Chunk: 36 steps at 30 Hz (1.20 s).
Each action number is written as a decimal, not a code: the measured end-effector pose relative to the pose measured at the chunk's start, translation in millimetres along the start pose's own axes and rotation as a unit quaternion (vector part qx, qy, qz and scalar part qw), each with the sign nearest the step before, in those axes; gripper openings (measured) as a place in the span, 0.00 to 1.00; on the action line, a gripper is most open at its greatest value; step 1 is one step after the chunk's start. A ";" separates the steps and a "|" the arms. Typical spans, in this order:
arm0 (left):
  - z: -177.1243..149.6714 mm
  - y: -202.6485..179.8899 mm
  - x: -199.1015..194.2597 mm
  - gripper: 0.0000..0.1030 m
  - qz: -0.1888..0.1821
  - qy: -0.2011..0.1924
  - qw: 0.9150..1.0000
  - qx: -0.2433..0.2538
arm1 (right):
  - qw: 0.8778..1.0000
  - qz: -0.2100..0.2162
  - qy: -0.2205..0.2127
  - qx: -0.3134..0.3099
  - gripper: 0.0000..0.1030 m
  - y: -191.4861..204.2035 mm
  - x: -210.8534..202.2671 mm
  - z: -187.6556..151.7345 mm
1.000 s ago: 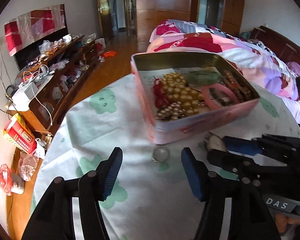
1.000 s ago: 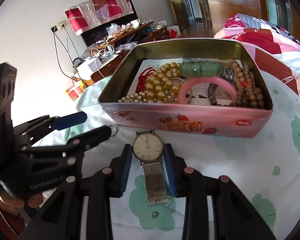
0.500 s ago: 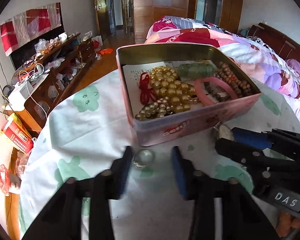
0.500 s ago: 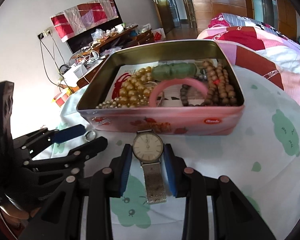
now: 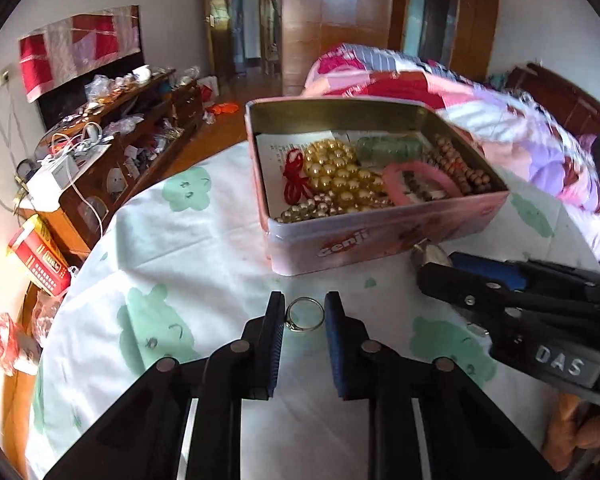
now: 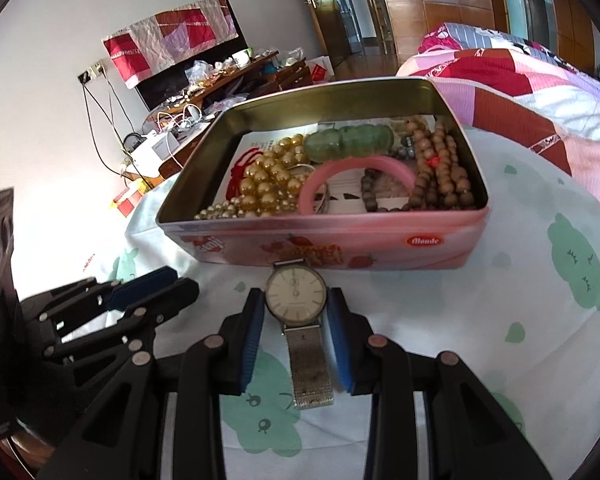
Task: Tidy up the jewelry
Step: 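Carry the watch and ring with both tools over the pink tin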
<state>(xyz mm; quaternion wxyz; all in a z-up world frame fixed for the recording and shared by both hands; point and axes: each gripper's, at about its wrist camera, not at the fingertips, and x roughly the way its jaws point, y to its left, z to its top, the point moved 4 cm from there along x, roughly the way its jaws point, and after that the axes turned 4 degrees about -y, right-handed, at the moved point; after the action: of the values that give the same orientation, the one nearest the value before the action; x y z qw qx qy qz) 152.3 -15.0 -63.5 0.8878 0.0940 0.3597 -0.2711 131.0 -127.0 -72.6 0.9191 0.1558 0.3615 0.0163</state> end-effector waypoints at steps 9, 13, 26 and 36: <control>2.1 -6.0 -38.7 0.20 0.010 -0.053 0.998 -0.025 | 0.998 0.048 -0.031 -0.002 0.34 11.7 -16.2 4.2; 8.6 -2.6 -50.9 0.20 0.010 -0.071 0.997 -0.037 | 0.995 0.071 -0.066 -0.013 0.34 19.6 -30.5 9.2; 55.0 -12.3 -59.6 0.20 -0.003 -0.124 0.992 -0.036 | 0.988 0.051 -0.146 0.005 0.34 -0.5 -68.0 52.5; 84.6 -10.0 -17.0 0.20 0.000 -0.132 0.989 -0.068 | 0.985 0.005 -0.169 0.019 0.34 -26.5 -46.4 96.0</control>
<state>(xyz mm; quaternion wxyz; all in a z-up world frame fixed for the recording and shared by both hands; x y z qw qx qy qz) 186.5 -46.9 9.7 0.9318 -0.0032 0.2571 -0.2561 158.8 -185.2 16.4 0.9638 0.1755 0.2003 -0.0128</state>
